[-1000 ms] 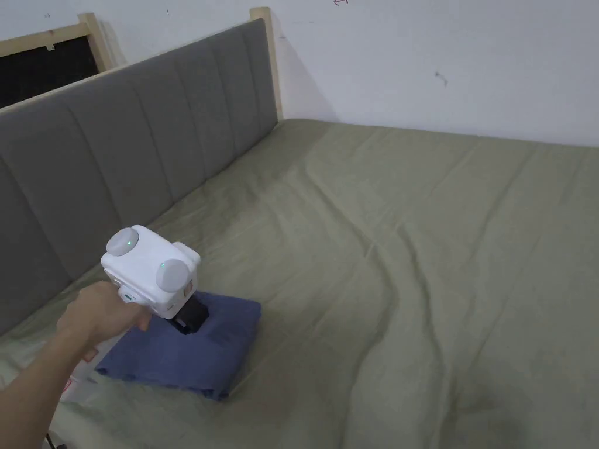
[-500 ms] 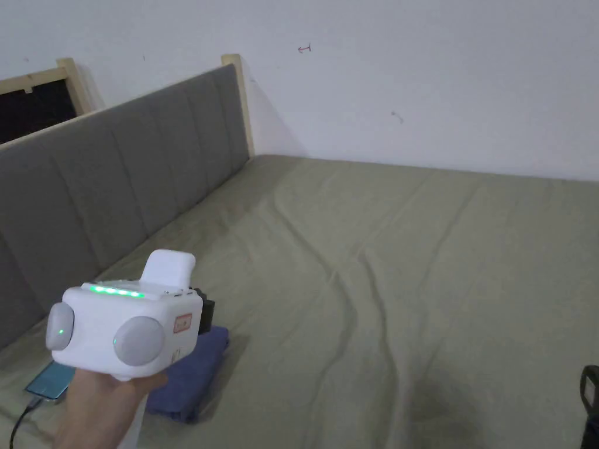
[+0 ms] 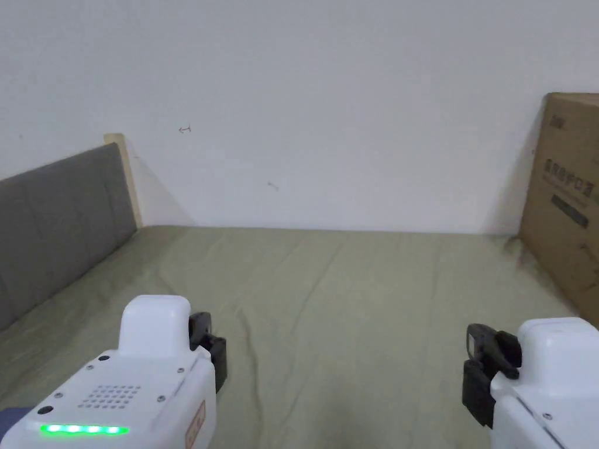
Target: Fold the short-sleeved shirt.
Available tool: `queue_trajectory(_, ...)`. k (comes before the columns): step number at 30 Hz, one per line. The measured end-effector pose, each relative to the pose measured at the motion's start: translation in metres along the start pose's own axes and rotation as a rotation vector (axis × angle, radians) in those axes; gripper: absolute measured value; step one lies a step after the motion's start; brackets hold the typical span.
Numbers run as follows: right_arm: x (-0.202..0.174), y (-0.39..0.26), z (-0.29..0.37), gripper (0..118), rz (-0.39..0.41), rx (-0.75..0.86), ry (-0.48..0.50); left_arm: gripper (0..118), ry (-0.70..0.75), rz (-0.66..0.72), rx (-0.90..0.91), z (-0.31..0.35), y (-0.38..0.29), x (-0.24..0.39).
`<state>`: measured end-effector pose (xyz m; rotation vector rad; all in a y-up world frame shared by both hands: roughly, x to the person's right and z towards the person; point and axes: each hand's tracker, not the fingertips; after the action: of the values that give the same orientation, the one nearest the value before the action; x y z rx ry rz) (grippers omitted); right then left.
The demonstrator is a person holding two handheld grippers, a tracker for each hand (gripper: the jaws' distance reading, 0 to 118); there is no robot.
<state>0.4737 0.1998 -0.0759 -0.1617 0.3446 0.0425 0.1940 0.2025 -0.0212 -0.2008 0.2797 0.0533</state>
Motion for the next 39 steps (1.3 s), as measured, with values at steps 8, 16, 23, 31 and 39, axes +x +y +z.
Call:
queue_trajectory(8,0.028,0.01,0.029,0,0.007,0.044,-0.038,0,-0.029,-0.026,0.132,0.038,0.01,0.062)
queue_trajectory(16,0.034,0.004,0.052,0,-0.06,0.055,-0.06,1,-0.044,-0.039,0.172,0.066,0.012,0.072)
queue_trajectory(23,0.033,0.004,0.072,54,-0.055,0.091,-0.093,109,-0.068,-0.024,0.149,0.079,0.009,0.066)
queue_trajectory(31,0.039,0.01,0.08,118,-0.091,0.123,-0.089,109,-0.115,0.047,0.138,0.085,0.021,0.059)
queue_trajectory(39,0.039,0.016,0.079,118,-0.078,0.134,-0.099,110,-0.192,0.041,0.113,0.083,0.018,0.066)
